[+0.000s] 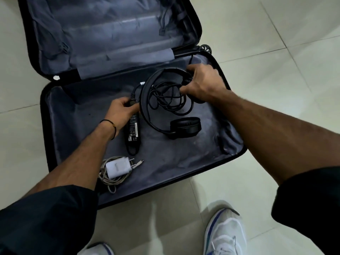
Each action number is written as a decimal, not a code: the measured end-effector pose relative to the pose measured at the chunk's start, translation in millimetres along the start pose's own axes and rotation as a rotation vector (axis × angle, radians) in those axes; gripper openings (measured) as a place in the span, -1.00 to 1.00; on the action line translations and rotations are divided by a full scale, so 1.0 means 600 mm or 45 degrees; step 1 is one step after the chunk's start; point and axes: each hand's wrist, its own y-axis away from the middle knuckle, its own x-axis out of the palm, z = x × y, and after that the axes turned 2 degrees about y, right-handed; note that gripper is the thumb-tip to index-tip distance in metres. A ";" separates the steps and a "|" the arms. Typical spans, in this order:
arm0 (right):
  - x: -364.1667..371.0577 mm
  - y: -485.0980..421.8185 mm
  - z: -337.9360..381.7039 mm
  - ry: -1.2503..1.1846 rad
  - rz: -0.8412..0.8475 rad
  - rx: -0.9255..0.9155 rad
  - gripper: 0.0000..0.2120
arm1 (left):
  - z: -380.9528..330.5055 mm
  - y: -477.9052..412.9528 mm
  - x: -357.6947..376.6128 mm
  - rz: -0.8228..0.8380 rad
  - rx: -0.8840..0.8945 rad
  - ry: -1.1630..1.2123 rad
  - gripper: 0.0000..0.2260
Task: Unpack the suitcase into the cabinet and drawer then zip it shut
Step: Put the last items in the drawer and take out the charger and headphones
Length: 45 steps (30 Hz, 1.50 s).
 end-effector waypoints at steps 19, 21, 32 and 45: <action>0.127 0.035 0.129 0.242 -0.181 -0.642 -0.70 | -0.004 0.032 -0.154 0.041 -0.553 -0.602 -0.81; 0.167 0.072 0.173 0.217 0.238 -0.854 -0.80 | 0.008 0.045 -0.174 0.082 -0.685 -0.727 -0.84; 0.278 0.158 0.175 0.748 0.433 -1.140 -0.20 | 0.071 0.067 -0.193 0.113 -0.611 -0.572 -0.85; 0.314 0.218 0.221 0.481 0.126 -1.039 -0.54 | 0.090 0.043 -0.196 -0.094 0.030 -1.077 -0.63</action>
